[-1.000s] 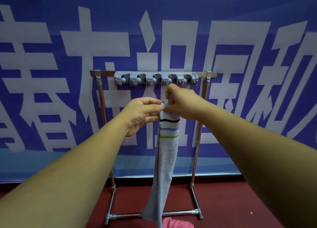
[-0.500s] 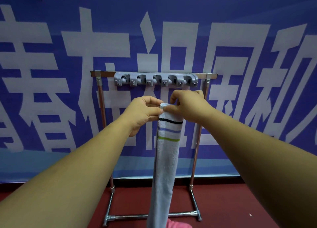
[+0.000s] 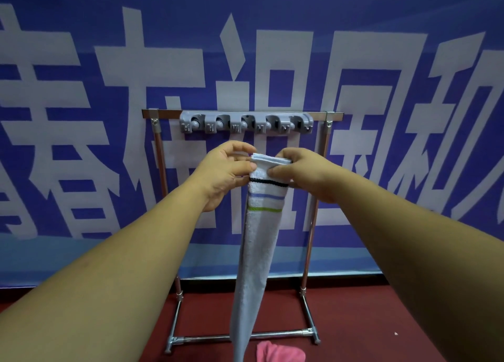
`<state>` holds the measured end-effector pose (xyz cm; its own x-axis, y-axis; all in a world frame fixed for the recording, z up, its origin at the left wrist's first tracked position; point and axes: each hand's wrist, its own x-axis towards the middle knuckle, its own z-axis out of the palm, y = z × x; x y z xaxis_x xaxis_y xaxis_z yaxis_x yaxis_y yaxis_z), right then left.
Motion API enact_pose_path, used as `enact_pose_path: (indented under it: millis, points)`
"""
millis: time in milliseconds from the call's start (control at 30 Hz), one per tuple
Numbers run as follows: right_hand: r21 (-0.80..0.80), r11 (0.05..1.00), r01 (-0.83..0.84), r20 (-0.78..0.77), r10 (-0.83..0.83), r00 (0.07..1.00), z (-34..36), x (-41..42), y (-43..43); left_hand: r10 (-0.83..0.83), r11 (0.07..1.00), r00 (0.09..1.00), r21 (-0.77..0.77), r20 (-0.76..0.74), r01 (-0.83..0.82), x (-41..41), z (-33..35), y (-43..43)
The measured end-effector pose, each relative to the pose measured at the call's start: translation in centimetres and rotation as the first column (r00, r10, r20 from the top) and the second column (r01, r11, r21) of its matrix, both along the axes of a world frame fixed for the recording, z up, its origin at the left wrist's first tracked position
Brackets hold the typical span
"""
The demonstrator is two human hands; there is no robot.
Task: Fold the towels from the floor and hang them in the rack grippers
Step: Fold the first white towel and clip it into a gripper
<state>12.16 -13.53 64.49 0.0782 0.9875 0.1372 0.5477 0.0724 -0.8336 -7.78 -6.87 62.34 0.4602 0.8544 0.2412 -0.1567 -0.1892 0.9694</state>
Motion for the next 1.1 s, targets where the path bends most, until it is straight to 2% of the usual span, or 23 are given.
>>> enact_pose_path:
  millis: [67,100,267,467,600,767,833,900,967,1100]
  points:
    - [0.071,0.997,-0.017,-0.185,0.03,0.982,0.0,-0.2,0.2,0.024,1.0,0.999,-0.015,0.027,-0.023,-0.1,-0.1,0.1]
    - [0.096,0.995,-0.013,-0.217,0.034,0.976,0.3,-0.5,0.3,0.025,0.999,0.999,-0.023,0.034,-0.024,-0.1,-0.1,0.1]
    - [0.133,0.991,-0.001,-0.161,0.023,0.987,1.4,-1.2,0.8,0.023,1.0,0.999,0.008,-0.046,-0.023,-0.2,-0.6,-0.3]
    - [0.193,0.981,0.034,-0.261,0.018,0.965,2.2,-0.9,1.0,0.033,0.999,0.997,-0.013,-0.076,-0.034,0.1,-1.6,-0.2]
    - [0.19,0.981,0.049,-0.235,-0.003,0.972,2.5,-0.4,1.1,0.039,0.999,0.994,-0.01,-0.098,-0.04,0.4,-2.0,-0.2]
    - [0.178,0.984,0.018,-0.267,0.031,0.963,2.0,0.2,0.9,0.051,0.998,0.998,-0.029,-0.048,-0.052,1.2,-1.2,-0.2]
    - [0.183,0.983,0.021,-0.296,0.034,0.955,1.8,0.2,0.9,0.009,0.999,0.994,-0.035,-0.108,-0.013,1.3,-0.9,-0.4]
    - [0.199,0.979,0.043,-0.367,0.034,0.93,1.6,0.3,1.2,-0.07,0.998,0.966,-0.019,-0.251,0.067,1.3,-0.6,-0.7]
    - [0.201,0.977,0.064,-0.46,0.037,0.887,1.2,0.3,1.4,-0.109,0.993,0.939,0.007,-0.326,0.118,1.5,-0.4,-0.9]
    - [0.116,0.992,-0.057,-0.614,0.117,0.78,-1.0,0.3,0.9,-0.054,0.997,0.971,0.041,-0.234,0.065,2.0,0.9,-0.8]
